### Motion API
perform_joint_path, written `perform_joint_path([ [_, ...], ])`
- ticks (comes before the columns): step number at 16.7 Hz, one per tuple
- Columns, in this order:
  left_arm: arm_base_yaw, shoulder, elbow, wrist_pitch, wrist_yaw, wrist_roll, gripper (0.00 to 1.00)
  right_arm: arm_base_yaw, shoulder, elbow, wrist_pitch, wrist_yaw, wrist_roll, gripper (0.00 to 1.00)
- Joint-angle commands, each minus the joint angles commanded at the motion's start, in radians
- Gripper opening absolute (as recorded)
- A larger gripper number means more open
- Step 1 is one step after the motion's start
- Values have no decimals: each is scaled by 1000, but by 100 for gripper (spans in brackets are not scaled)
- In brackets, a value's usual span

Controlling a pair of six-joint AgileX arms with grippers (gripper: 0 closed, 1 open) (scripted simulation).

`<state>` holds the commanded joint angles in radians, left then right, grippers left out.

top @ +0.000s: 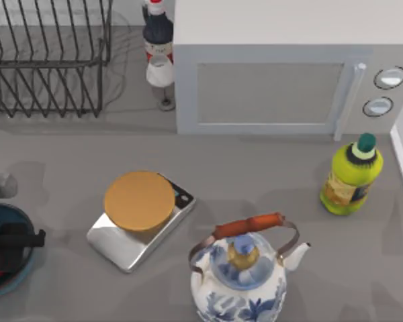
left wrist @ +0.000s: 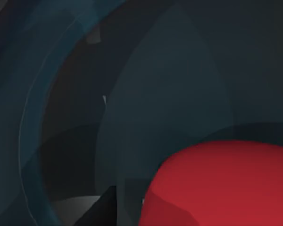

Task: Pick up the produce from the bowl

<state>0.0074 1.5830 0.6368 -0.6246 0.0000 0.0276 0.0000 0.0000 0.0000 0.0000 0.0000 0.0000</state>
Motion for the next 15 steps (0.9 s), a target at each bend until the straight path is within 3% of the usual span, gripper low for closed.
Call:
perform_joint_path([
  [2,0,0,0,0,0,0,100,0,0,0,0,0,0,100],
  [15,0,0,0,0,0,0,2,0,0,0,0,0,0,100],
])
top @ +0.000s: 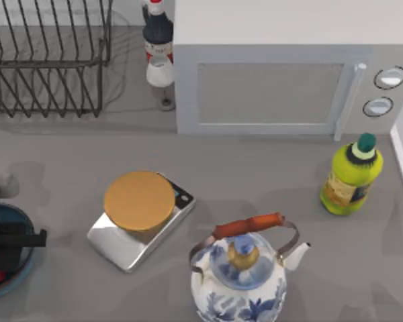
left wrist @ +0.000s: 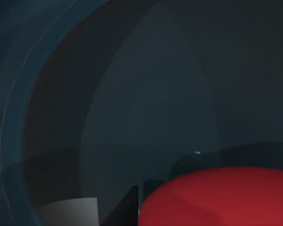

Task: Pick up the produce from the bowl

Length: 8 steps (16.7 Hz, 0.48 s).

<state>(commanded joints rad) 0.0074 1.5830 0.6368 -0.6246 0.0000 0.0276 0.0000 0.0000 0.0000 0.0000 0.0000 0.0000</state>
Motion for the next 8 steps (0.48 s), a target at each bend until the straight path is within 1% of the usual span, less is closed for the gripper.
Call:
perform_joint_path([
  [1,0,0,0,0,0,0,0,0,0,0,0,0,0,100],
  [8,0,0,0,0,0,0,0,0,0,0,0,0,0,100],
])
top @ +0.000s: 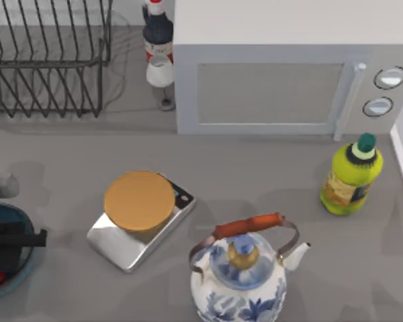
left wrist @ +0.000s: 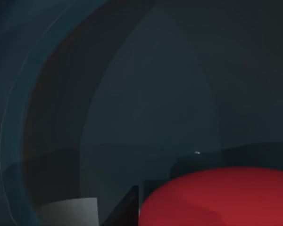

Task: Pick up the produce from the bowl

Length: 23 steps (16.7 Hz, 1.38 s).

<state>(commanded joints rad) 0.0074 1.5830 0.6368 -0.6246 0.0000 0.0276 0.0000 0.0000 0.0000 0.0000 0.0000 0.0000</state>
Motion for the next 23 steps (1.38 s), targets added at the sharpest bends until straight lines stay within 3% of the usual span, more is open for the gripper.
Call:
perform_joint_path([
  [1,4,-69,51,-44,31,-1,0,0,0,0,0,0,0,100],
  [7,1,-57,215,-211,31,-3,0,0,0,0,0,0,0,100],
  [17,-10,-106,922,-977,30,-15,0,0,0,0,0,0,0,100],
  [23,-13,-133,1029,-1085,30,-18,0,0,0,0,0,0,0,100],
])
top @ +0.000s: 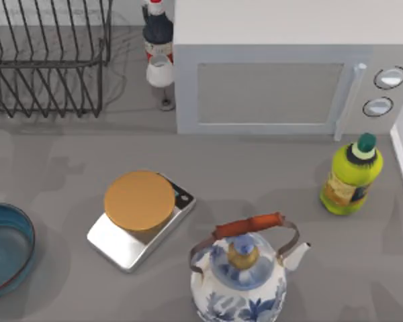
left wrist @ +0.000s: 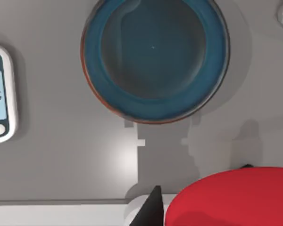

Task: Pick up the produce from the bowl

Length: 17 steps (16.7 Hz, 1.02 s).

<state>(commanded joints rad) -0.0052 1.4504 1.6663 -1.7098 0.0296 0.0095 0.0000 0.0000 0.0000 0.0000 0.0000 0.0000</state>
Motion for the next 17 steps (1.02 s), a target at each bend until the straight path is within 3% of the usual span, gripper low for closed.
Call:
perform_joint_path([
  [3,2,5,-3,3,-1,0,0,0,0,0,0,0,0,100],
  [6,-65,39,-19,36,-4,-67,0,0,0,0,0,0,0,100],
  [13,-506,173,-144,248,-21,-500,0,0,0,0,0,0,0,100],
  [17,-650,218,-209,349,-29,-643,0,0,0,0,0,0,0,100],
])
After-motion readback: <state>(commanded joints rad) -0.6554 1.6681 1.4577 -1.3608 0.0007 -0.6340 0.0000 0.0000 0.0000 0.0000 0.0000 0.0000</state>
